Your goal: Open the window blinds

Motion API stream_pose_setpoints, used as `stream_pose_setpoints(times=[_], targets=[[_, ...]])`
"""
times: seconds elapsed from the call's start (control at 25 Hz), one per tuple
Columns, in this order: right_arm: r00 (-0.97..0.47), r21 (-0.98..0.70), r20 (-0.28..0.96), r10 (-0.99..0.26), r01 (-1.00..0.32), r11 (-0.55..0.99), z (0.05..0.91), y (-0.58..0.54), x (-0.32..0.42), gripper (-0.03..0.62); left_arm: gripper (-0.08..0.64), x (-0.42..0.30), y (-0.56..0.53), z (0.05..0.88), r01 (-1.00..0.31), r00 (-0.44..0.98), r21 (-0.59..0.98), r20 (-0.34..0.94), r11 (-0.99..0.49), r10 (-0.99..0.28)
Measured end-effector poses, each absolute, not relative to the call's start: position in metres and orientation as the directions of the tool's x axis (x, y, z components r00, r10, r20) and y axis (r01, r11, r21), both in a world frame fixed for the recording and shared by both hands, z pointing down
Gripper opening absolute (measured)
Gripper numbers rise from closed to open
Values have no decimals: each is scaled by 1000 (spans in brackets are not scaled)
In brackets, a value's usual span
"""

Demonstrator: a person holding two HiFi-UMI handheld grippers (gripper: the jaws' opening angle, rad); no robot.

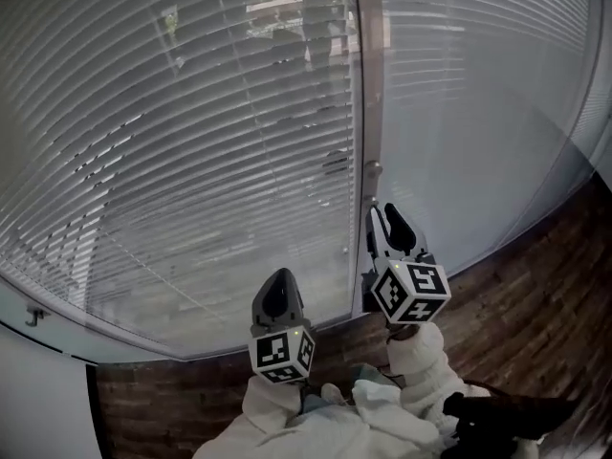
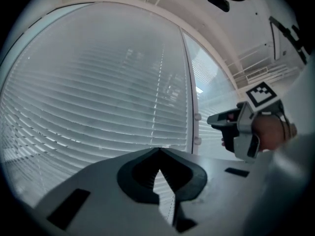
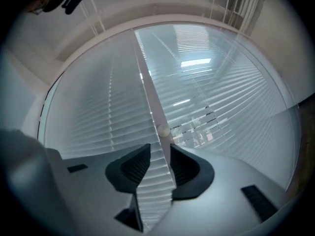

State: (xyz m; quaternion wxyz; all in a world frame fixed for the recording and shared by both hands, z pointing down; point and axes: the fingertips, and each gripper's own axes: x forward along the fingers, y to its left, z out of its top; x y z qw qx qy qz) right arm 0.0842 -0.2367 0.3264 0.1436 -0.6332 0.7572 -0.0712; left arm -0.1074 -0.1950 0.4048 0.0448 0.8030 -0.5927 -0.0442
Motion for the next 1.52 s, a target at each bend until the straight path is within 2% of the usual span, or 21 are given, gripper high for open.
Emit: stream_pose_setpoints(times=[0.12,0.2,0.28,0.36,0.52,0.88,1.04,1.52], targets=[[-116,-510,-140,-983,-843,171,315,-264,97,114,-2,-102,-209,411,-943,309,133,3,-306,-951],[-128,-722,-158,-979,-662,203,309,-277,100,114,-2,-97,-213,411,-938,328,121,-1,-326,-945],[-155,-859,-167,-974,-461,221,307,-288,98,114,-2,-94,-219,410,-938,331,109,-8,-330,-944],[-175,-913,-165,-971,-345,217,309,-292,96,114,-2,-90,-224,413,-934,337,123,-6,-335,-941],[-209,-948,-172,-963,-231,220,302,-287,93,114,-2,-79,-227,423,-924,364,129,10,-360,-931],[-267,-982,-124,-956,-105,157,300,-291,96,114,-2,-69,-225,421,-913,384,146,-6,-381,-923],[-257,-986,-95,-962,-106,126,303,-291,103,140,-2,-71,-220,425,-910,387,163,-4,-382,-922],[-251,-994,-66,-966,-73,87,309,-306,99,133,-2,-75,-217,430,-911,391,147,6,-386,-921]])
